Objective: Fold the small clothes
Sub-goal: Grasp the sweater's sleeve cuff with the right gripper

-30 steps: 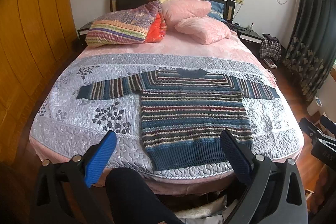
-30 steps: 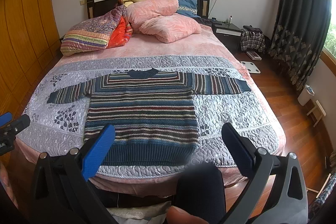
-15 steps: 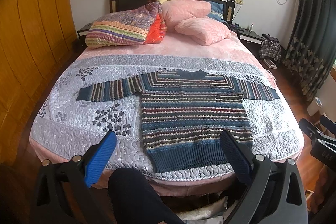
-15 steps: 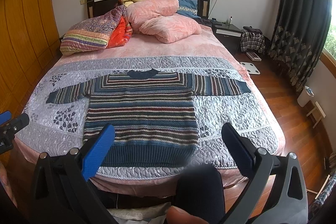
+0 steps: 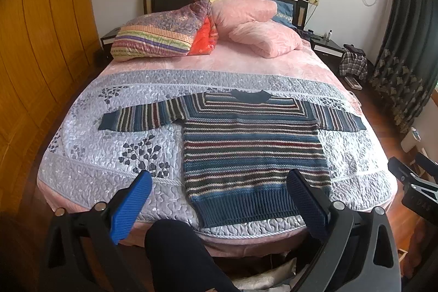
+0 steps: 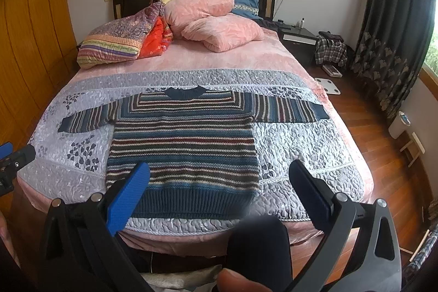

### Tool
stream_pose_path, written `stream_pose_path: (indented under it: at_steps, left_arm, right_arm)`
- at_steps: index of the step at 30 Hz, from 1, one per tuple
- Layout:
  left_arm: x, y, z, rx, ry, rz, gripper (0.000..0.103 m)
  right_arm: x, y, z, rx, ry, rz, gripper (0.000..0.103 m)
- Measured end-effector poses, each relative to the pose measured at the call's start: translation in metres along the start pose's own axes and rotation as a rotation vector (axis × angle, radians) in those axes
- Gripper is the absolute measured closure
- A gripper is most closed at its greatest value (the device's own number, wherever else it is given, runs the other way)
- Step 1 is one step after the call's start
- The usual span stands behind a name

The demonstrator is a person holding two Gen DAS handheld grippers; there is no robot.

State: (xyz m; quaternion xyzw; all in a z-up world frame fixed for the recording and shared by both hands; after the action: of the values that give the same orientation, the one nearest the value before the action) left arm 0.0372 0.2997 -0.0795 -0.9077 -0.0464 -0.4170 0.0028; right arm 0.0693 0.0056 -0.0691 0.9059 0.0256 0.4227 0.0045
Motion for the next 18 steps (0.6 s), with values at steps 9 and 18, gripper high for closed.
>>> stream_pose_path:
  at_steps: [9, 18]
  left_arm:
    - [0.0, 0.008, 0.042, -0.076, 0.01, -0.036, 0.004]
    - [0.011, 0.023, 0.145, -0.195, 0.051, -0.079, 0.004]
  right_arm:
    - [0.007, 0.016, 0.045, -0.003, -0.015, 0.001, 0.003]
    - [-0.01, 0.142, 0.204, 0.124, -0.134, 0.322, 0.003]
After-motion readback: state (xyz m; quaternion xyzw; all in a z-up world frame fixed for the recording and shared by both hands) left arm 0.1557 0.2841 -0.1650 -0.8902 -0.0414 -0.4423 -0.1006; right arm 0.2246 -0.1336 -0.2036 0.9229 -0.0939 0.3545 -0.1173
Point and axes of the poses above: each gripper's, at about its wrist camera, not at the fingertips, and z roughly the way its jaws point, y to its right, x to its top, the point moved 7 cm from there along z, roughly the way its jaws point, and after that the axes turned 6 degrees about y, right-handed, at the moved point
